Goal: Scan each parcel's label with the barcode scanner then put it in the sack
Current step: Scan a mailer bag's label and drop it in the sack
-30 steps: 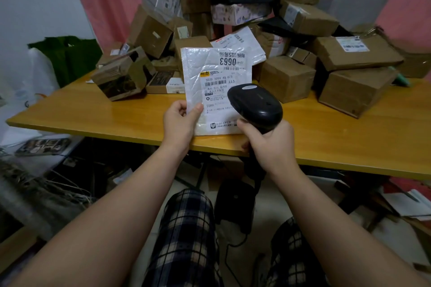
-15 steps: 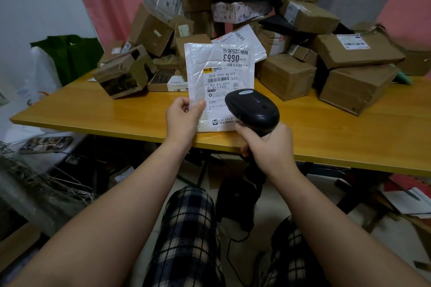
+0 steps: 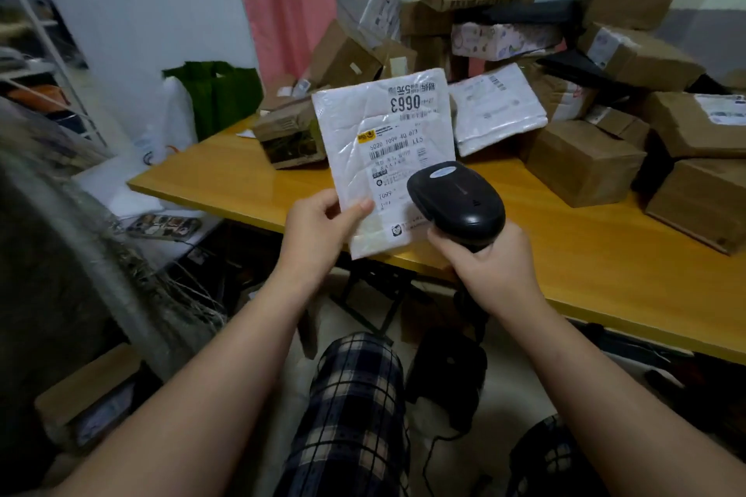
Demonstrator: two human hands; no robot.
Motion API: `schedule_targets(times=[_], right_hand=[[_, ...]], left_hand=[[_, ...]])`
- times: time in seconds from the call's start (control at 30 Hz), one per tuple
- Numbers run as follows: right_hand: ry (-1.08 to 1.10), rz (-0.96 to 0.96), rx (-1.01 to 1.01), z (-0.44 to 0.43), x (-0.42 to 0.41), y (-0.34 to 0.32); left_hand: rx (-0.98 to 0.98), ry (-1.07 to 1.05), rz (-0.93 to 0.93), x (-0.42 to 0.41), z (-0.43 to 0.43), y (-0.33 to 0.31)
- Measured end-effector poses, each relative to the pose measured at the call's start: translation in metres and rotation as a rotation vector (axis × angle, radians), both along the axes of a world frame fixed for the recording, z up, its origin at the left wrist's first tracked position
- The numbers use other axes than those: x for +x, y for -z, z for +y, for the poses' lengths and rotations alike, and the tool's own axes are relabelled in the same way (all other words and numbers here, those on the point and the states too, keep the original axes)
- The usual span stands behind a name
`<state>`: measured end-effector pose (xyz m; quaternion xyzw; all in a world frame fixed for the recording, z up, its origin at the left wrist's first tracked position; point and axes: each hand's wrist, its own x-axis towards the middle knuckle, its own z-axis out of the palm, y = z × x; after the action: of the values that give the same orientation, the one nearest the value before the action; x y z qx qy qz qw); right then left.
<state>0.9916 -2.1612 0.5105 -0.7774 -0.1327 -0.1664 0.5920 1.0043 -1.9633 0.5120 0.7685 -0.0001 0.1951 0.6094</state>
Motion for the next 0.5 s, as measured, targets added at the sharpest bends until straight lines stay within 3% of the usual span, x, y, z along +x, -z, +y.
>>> schedule_targets(times=[0.2, 0.33, 0.5], right_hand=[[-0.265, 0.033, -0.085, 0.092, 0.008, 0.01], [-0.478, 0.084, -0.253, 0.163, -0.002, 0.034], [-0.654, 0.085, -0.585, 0.246, -0.02, 0.068]], left_hand=[[0.176, -0.4, -0.103, -0.074, 0.1, 0.031], [0.297, -0.732, -0.047, -0.136, 0.164, 0.068], [0.296, -0.962, 0.043, -0.198, 0.212, 0.106]])
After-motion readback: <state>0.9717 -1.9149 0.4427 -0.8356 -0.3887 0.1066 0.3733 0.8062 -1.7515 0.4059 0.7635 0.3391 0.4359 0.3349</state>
